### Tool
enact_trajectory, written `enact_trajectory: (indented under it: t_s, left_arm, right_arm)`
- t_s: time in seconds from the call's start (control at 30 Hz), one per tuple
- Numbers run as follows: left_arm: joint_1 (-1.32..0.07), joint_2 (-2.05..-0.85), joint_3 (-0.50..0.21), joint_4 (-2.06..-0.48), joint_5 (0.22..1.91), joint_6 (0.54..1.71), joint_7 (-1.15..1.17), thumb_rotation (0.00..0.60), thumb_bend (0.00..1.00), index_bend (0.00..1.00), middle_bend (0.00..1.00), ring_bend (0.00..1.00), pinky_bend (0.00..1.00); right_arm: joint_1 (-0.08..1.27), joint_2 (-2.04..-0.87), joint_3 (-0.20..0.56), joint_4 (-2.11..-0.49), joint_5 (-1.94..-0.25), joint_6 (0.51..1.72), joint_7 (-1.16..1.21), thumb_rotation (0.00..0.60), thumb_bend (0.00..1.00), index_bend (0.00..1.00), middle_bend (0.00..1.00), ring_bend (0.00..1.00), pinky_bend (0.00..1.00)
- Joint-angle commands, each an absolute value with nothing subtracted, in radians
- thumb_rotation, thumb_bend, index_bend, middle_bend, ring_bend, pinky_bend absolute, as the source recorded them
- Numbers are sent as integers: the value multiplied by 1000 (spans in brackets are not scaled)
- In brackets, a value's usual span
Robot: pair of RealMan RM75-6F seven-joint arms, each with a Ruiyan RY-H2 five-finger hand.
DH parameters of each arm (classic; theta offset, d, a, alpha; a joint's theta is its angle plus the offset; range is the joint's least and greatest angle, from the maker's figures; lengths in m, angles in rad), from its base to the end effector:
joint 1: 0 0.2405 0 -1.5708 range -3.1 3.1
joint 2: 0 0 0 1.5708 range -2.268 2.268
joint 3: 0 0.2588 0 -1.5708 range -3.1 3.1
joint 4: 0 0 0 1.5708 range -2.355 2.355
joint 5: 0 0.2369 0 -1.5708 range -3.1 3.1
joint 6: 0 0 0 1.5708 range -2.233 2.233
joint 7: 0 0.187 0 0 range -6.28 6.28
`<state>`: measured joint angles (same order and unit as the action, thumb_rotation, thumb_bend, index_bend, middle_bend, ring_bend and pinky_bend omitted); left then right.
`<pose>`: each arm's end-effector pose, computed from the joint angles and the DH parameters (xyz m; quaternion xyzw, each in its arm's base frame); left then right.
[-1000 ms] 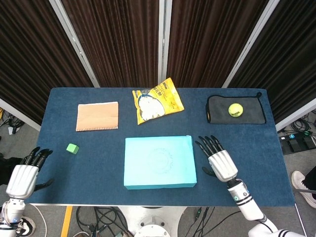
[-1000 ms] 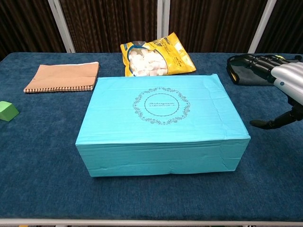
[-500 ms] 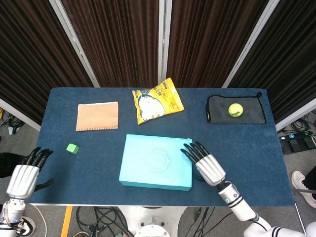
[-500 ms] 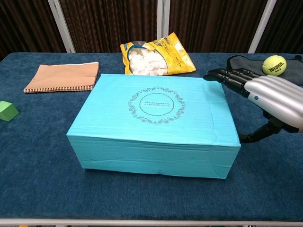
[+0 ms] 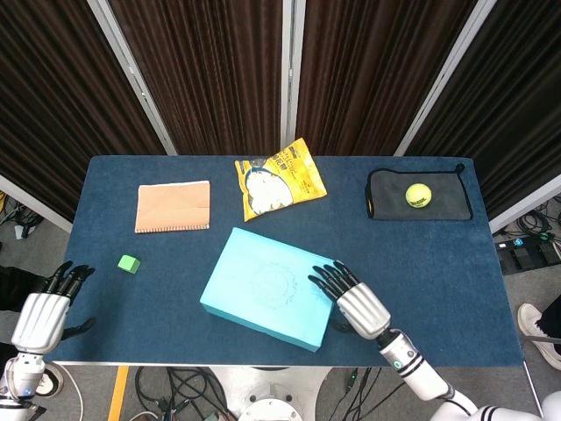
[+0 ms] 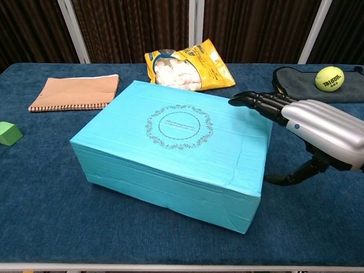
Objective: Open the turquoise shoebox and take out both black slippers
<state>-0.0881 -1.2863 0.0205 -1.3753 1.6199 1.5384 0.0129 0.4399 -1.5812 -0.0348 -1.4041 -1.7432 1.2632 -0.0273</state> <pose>-0.3362 0.2121 0.0898 -0.6478 -0.3403 -0.3818 0.5645 -0.1777 -0.2663 -0.0628 0.7551 -0.3291 0.4690 0.3186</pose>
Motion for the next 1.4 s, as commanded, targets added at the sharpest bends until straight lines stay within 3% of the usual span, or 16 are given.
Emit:
enact_trajectory:
  t_s: [0.03, 0.3, 0.67, 1.13, 1.27, 1.4]
  left_arm:
    - [-88, -1287, 21, -1373, 1619, 1538, 11, 600, 13, 157, 156, 81, 283]
    - [-88, -1292, 21, -1373, 1621, 1540, 14, 600, 13, 157, 156, 81, 283]
    - [-81, -1296, 16, -1373, 1617, 1553, 26, 600, 13, 157, 156, 81, 283]
    - [-76, -1307, 18, -1333, 1622, 1566, -1, 600, 13, 157, 156, 81, 285]
    - [-77, -1307, 17, -1330, 1621, 1564, -6, 600, 13, 157, 156, 81, 285]
    - [-77, -1306, 17, -1332, 1621, 1563, -7, 600, 13, 157, 156, 81, 287]
  right_arm:
    - [429, -1552, -38, -1419, -1740, 1282, -52, 600, 65, 0, 0, 0, 0]
    - [435, -1522, -3, -1380, -1698, 1275, -80, 600, 70, 0, 0, 0, 0]
    - [486, -1586, 0, -1272, -1701, 1223, -41, 600, 74, 0, 0, 0, 0]
    - [528, -1671, -12, -1144, -1786, 1294, -23, 600, 107, 0, 10, 0, 0]
    - [530, -1686, -22, -1117, -1796, 1312, -3, 600, 146, 8, 82, 0, 0]
    - [530, -1701, -29, -1095, -1805, 1333, 21, 600, 225, 162, 219, 28, 90]
